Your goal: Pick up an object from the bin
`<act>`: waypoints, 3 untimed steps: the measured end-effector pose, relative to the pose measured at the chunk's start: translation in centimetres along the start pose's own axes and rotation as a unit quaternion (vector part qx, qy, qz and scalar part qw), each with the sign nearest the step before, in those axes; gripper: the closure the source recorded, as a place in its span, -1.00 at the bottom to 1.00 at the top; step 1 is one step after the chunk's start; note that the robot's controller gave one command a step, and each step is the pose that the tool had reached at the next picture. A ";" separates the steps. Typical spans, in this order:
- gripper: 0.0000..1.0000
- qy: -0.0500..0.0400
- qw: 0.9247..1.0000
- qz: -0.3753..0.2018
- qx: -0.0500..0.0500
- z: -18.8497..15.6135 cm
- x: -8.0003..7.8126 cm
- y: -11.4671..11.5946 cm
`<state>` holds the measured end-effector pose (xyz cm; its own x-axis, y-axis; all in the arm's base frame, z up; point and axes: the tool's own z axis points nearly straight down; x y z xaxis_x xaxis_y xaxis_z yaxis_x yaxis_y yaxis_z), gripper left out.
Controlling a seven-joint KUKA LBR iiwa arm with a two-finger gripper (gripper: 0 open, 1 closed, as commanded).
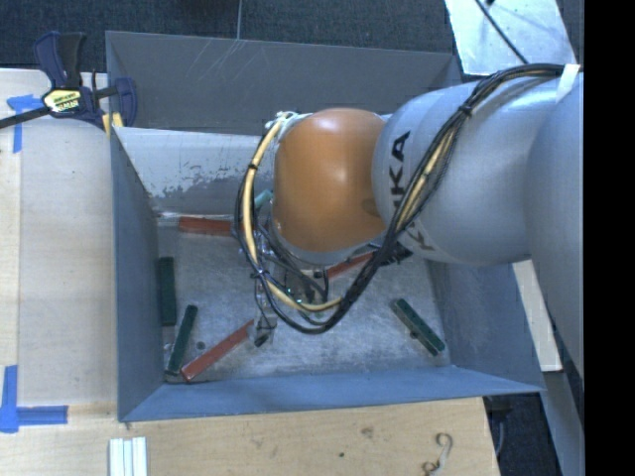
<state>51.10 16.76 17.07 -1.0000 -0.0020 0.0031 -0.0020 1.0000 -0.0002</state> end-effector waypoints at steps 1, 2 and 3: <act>-1.00 0.002 0.999 -0.040 0.001 9.7 1.4 1.3; 1.00 -0.002 0.999 -0.038 0.000 9.2 1.2 1.2; 1.00 -0.007 0.999 -0.041 -0.001 -1.7 0.3 -1.1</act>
Offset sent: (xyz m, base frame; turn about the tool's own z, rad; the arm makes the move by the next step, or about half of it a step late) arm -0.0128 0.0137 -0.0923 -0.0791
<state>50.78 15.63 18.76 -0.9965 -0.0831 -0.0102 -0.0832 0.9965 0.0008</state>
